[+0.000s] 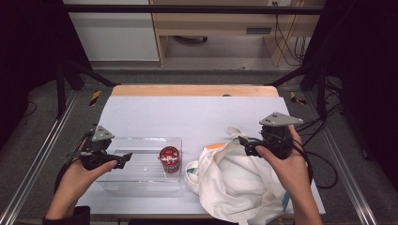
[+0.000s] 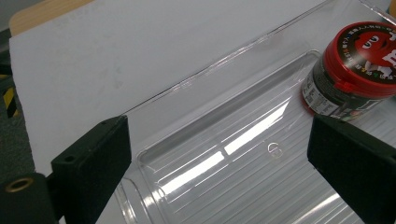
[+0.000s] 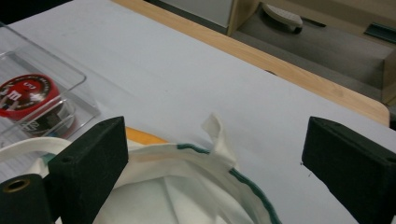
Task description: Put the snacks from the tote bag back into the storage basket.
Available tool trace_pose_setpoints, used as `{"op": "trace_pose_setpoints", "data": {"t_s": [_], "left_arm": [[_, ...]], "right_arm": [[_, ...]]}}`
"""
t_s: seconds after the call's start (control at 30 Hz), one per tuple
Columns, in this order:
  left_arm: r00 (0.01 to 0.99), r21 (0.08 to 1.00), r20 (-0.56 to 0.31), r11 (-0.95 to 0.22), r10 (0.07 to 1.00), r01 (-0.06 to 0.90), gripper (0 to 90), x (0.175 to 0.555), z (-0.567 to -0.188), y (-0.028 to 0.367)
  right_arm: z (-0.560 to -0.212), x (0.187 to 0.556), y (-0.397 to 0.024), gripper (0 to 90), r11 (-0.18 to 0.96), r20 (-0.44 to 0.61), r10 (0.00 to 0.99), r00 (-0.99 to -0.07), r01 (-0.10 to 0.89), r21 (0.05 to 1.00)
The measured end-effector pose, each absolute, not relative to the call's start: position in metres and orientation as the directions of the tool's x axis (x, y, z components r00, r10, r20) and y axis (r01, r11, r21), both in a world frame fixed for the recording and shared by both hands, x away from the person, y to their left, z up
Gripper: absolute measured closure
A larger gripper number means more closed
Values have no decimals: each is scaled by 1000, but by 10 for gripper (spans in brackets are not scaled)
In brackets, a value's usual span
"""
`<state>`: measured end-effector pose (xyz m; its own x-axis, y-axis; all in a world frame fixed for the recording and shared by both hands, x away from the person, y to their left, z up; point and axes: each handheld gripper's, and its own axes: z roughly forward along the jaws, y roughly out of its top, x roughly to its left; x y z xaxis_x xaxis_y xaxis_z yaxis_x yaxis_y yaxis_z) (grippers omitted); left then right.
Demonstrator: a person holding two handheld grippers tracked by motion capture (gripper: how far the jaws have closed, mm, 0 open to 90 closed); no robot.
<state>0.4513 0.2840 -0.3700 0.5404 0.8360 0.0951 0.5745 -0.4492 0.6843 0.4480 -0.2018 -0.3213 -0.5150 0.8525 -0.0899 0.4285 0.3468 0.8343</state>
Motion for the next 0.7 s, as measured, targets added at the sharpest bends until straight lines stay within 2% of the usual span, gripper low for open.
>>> {"op": "trace_pose_setpoints", "data": {"t_s": [0.7], "left_arm": [[510, 706, 82, -411, 856, 576, 63, 449, -364, 301]], "right_arm": [[-317, 448, -246, 79, 264, -68, 913, -403, 455, 850]]}}
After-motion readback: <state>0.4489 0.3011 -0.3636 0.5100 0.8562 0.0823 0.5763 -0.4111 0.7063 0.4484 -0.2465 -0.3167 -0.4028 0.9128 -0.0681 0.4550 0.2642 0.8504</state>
